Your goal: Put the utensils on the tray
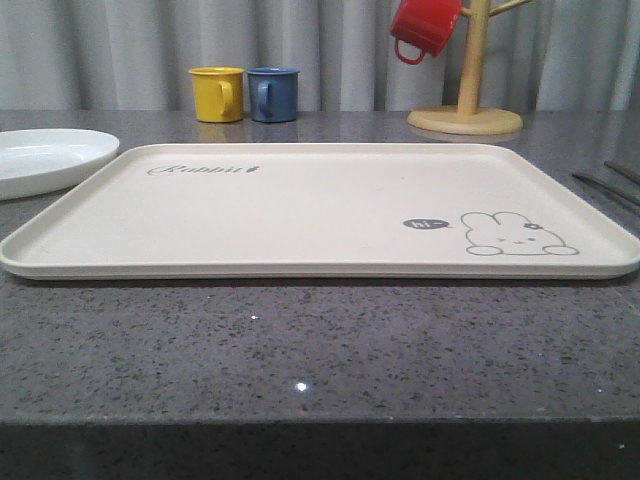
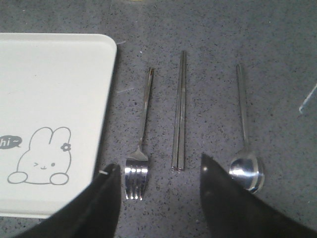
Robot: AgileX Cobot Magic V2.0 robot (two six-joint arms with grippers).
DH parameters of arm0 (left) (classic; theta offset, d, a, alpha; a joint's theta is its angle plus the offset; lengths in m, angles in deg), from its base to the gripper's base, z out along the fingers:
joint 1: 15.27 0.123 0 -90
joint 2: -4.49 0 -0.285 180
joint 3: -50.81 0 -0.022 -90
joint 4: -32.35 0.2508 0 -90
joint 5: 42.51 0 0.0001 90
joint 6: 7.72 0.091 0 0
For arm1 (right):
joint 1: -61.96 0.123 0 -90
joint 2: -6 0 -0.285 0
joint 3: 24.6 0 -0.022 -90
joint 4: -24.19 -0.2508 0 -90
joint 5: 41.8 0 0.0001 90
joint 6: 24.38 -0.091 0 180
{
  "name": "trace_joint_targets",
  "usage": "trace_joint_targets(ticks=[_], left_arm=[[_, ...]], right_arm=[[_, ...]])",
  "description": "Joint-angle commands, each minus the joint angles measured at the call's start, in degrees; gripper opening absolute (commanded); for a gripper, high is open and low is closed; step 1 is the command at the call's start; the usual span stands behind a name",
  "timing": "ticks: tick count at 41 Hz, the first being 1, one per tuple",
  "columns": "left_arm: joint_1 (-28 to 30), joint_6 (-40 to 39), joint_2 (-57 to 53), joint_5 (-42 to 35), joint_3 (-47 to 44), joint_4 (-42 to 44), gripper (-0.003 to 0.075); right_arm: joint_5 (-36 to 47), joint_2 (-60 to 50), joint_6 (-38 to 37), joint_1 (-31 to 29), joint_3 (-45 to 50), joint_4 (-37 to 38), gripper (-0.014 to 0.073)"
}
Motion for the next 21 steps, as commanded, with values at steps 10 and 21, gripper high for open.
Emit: trace_joint_targets(ticks=[10, 21], left_arm=[[0.0, 0.4, -2.4, -1.2, 1.9, -2.2, 0.0181], [0.0, 0.4, -2.4, -0.9, 1.9, -2.0, -0.0006]], right_arm=[[3.4, 0.2, 0.1, -0.4, -2.0, 0.5, 0.0401], [3.4, 0.2, 0.1, -0.4, -2.0, 0.5, 0.0401]])
